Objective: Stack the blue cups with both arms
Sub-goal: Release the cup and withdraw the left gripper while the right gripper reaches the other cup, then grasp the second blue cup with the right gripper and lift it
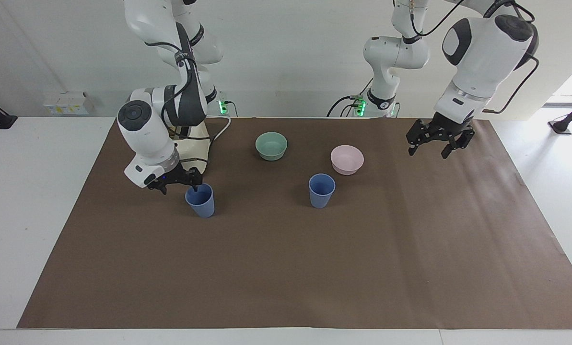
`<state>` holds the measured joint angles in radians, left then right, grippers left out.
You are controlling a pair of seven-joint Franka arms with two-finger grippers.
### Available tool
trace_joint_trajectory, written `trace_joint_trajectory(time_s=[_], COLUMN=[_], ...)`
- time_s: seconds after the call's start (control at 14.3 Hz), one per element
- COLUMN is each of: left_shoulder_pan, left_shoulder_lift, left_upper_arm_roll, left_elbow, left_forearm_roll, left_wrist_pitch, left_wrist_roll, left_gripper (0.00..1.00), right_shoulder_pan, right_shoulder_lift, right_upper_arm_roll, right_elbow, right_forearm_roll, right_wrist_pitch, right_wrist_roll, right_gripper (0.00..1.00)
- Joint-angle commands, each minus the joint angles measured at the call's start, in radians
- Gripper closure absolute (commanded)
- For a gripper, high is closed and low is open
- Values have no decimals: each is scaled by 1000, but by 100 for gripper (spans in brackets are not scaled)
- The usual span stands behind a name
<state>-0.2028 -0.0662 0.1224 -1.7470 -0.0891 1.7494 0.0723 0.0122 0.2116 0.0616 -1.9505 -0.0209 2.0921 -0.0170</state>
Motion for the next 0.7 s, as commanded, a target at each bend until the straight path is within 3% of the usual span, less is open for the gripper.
trace_joint_trajectory(time_s=[0.0, 0.07, 0.14, 0.63], left_shoulder_pan=[25, 25, 25, 62], left_shoulder_lift=[8, 6, 5, -15], left_upper_arm_roll=[-12, -15, -13, -9], left_elbow=[31, 35, 37, 38], left_forearm_roll=[24, 70, 83, 81], left_wrist_pitch=[-42, -45, -50, -82], left_wrist_roll=[35, 46, 49, 113], left_gripper=[0, 0, 0, 0], right_shoulder_pan=[-3, 5, 21, 25], right_shoulder_lift=[-6, -6, -4, 11], right_upper_arm_roll=[3, 3, 3, 4], right_elbow=[-27, -24, -22, 28], right_forearm_roll=[9, 9, 9, 10], right_wrist_pitch=[25, 25, 25, 2], right_wrist_roll=[-1, 0, 6, 0], right_gripper=[27, 83, 100, 100])
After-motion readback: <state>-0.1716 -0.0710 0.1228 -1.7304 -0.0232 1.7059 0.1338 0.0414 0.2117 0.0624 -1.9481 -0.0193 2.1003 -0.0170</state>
